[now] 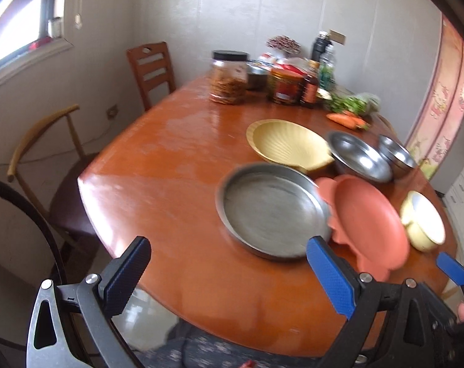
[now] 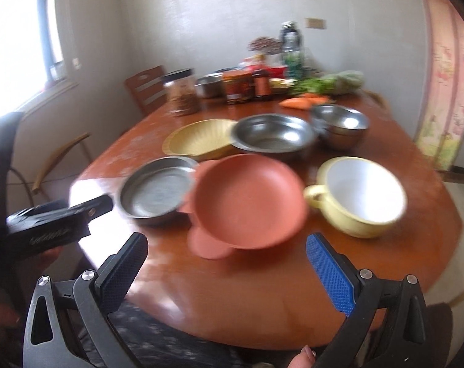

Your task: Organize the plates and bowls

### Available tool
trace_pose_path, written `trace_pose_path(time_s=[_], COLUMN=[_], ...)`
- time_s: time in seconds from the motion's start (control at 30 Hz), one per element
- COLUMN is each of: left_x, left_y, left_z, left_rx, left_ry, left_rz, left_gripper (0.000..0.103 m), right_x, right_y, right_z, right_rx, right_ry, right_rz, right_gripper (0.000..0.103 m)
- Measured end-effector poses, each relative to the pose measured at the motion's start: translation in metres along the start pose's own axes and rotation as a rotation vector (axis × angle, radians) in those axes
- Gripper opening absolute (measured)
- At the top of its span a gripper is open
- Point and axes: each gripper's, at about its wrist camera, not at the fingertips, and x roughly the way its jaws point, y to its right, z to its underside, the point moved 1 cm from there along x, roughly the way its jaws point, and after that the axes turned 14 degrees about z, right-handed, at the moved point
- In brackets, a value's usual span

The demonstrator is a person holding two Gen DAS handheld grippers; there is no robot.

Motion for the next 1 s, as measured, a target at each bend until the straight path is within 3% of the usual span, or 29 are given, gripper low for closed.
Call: trace_pose_path(time_s=[0.17, 0.27, 0.53, 0.7, 0.9, 0.97, 1.0], left_x=[0.002, 0.007, 0.022, 0.027, 0.035, 0.039, 0.04], left_y=[-0.029, -0.042, -0.04, -0.004, 0.04, 0.049, 0.051], left_z=[-0.019, -0.026, -0.027, -0.013, 0.008, 0.012, 0.013], left_rx=[0.025, 0.025, 0.012, 0.074, 0.14, 0.153, 0.154], left_ry=[-0.023, -0.036, -0.077, -0.116, -0.178, -0.195, -0.201], left_rz=[-0.009, -0.016, 0.037, 0.127, 0.212, 0.219, 0.223], left_gripper=[0.102, 0.102, 0.102, 0.102, 0.1, 0.095, 0.094], right_x=[0.014, 0.02, 0.033, 0.045, 0.06, 0.067, 0.07], right_y=[-0.037, -0.052, -0.016, 0.012, 0.032, 0.036, 0.036], right_z=[-0.01, -0.014, -0.017, -0.01, -0.003, -0.002, -0.002], right_rx=[-0.034, -0.046, 0.049, 0.106, 0.154, 0.166, 0.167], right_ry=[-0.049, -0.069, -0.094, -0.136, -0.189, -0.202, -0.204], right_rz=[-0.101, -0.116, -0.002, 0.05, 0.044, 0.034, 0.037], right_gripper=[0.103, 0.103, 0.103, 0.102, 0.094, 0.086, 0.076])
